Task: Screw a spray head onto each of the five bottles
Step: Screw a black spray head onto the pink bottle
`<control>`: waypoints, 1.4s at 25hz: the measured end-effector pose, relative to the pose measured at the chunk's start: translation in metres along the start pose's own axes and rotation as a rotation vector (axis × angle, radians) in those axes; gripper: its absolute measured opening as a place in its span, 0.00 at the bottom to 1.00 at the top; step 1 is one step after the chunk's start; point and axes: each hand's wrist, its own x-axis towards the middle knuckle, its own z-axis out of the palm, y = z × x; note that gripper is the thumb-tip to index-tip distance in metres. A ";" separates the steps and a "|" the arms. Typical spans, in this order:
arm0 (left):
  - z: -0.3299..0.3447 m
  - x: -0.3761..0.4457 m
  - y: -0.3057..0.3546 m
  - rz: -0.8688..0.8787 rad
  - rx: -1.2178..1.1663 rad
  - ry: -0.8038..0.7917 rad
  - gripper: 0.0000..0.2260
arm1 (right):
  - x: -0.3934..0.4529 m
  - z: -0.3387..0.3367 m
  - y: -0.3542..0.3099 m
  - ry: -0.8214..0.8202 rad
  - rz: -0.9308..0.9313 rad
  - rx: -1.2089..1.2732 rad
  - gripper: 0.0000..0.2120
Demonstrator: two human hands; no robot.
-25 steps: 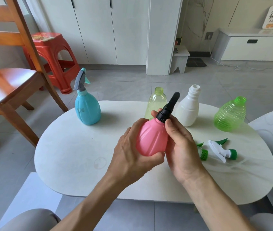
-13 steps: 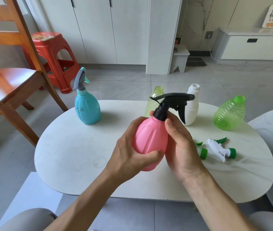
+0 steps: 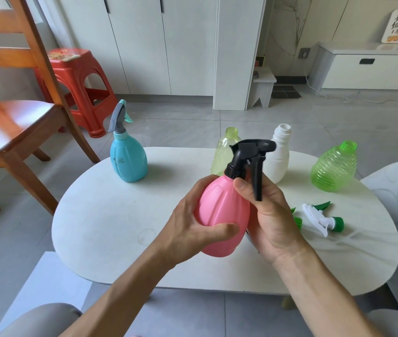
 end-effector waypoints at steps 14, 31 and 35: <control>0.005 0.000 -0.003 0.046 0.077 0.070 0.33 | 0.003 -0.003 0.002 0.036 0.043 0.040 0.23; 0.011 -0.002 -0.002 0.061 0.101 0.177 0.33 | 0.002 0.000 -0.001 0.027 -0.036 -0.160 0.22; 0.002 0.003 -0.002 0.030 0.027 0.040 0.39 | 0.002 -0.005 -0.005 0.017 -0.053 0.001 0.22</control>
